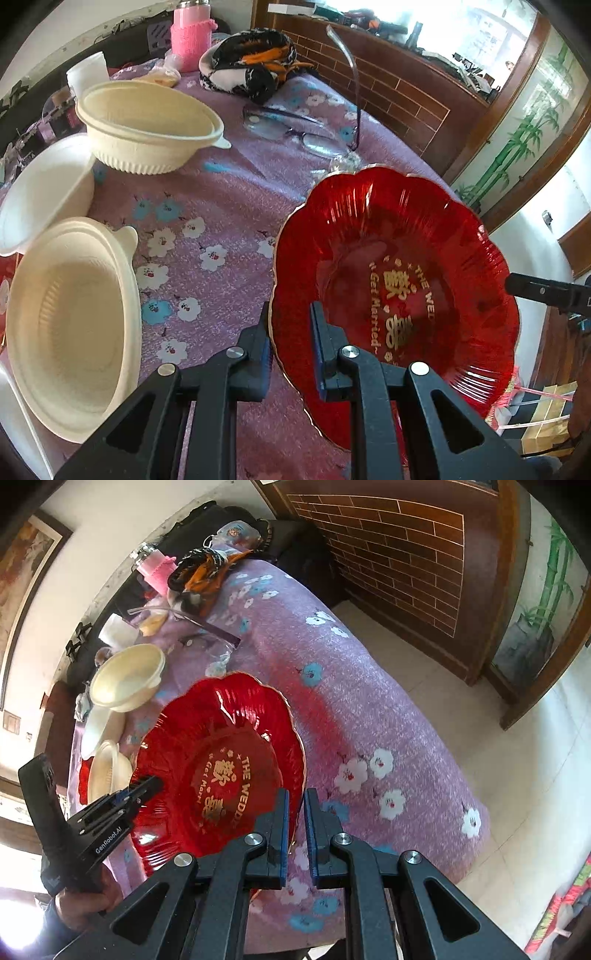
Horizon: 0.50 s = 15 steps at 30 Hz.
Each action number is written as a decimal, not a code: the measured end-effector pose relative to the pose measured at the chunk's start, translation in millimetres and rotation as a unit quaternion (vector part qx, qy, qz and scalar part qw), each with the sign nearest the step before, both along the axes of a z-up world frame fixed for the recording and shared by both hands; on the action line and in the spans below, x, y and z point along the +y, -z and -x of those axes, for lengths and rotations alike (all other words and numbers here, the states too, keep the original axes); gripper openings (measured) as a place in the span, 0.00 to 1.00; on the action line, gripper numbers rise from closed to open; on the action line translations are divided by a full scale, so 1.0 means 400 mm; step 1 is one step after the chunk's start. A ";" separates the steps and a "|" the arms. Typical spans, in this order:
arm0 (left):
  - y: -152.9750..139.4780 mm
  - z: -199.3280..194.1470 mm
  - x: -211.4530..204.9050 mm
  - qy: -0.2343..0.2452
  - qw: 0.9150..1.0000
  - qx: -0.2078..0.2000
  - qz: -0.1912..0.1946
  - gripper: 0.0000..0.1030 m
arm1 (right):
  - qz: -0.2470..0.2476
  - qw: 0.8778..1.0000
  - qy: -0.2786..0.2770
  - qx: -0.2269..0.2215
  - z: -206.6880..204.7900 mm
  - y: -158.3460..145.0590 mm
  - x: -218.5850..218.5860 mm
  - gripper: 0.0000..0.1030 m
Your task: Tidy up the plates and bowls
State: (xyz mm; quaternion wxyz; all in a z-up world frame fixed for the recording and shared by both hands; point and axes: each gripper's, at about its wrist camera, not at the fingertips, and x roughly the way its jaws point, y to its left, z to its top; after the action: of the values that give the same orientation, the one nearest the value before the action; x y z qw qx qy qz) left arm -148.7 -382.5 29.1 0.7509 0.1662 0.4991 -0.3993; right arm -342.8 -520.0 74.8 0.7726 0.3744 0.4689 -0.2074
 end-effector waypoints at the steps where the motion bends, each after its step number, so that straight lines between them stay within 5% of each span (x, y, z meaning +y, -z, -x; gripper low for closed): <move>1: 0.001 -0.001 0.000 0.000 1.000 -0.002 0.001 0.15 | -0.001 1.000 0.000 0.001 -0.006 0.005 -0.002 0.09; 11: -0.011 0.007 0.020 0.011 1.000 -0.002 -0.003 0.23 | -0.004 1.000 0.007 0.003 -0.014 0.009 -0.003 0.11; 15: -0.034 0.022 0.036 0.017 1.000 -0.021 0.001 0.42 | 0.013 1.000 0.017 0.001 -0.003 -0.018 0.009 0.11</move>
State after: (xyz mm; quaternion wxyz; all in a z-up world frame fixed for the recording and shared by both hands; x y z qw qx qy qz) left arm -157.3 -368.0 42.8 0.7542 0.1825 0.4799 -0.4093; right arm -341.4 -516.3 81.9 0.7732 0.3719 0.4607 -0.2271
